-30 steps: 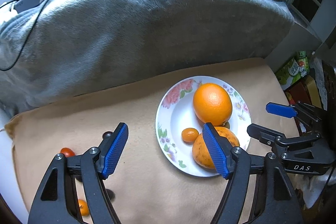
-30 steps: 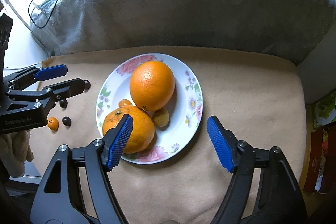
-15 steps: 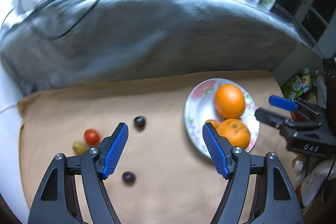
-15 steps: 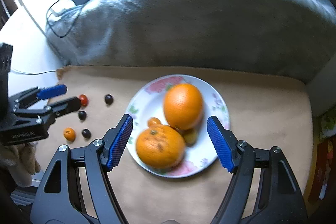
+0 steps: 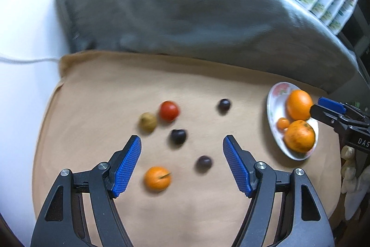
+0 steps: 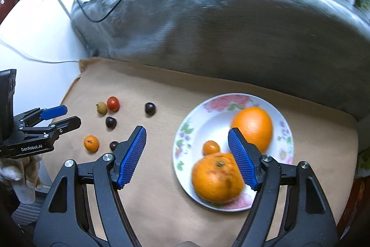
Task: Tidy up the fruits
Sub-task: 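Move both grippers back over the remaining small fruits on the mat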
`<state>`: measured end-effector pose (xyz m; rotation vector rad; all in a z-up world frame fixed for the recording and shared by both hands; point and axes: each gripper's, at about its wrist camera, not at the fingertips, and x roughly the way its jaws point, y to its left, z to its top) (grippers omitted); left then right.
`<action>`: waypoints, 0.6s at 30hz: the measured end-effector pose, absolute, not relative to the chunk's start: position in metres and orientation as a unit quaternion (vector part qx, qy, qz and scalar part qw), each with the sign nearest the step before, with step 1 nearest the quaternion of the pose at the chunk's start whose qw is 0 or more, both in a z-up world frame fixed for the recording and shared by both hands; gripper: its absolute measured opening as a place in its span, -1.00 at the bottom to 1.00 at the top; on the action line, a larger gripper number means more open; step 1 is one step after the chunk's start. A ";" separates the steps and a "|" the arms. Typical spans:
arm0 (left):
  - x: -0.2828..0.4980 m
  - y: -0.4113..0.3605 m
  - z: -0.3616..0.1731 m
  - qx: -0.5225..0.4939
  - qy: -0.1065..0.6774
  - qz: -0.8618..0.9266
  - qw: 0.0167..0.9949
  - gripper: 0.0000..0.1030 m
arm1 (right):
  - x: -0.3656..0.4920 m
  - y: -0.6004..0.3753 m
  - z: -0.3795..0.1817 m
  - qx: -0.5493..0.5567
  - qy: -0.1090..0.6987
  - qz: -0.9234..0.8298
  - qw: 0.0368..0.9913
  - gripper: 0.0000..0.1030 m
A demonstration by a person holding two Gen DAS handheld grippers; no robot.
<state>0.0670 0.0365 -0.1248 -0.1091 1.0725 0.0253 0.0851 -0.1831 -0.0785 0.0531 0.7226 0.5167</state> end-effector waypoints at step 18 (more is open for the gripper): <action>0.086 0.091 -0.156 -0.078 0.526 0.030 0.846 0.15 | 0.123 -0.101 -0.092 -0.033 0.383 0.289 0.877 0.37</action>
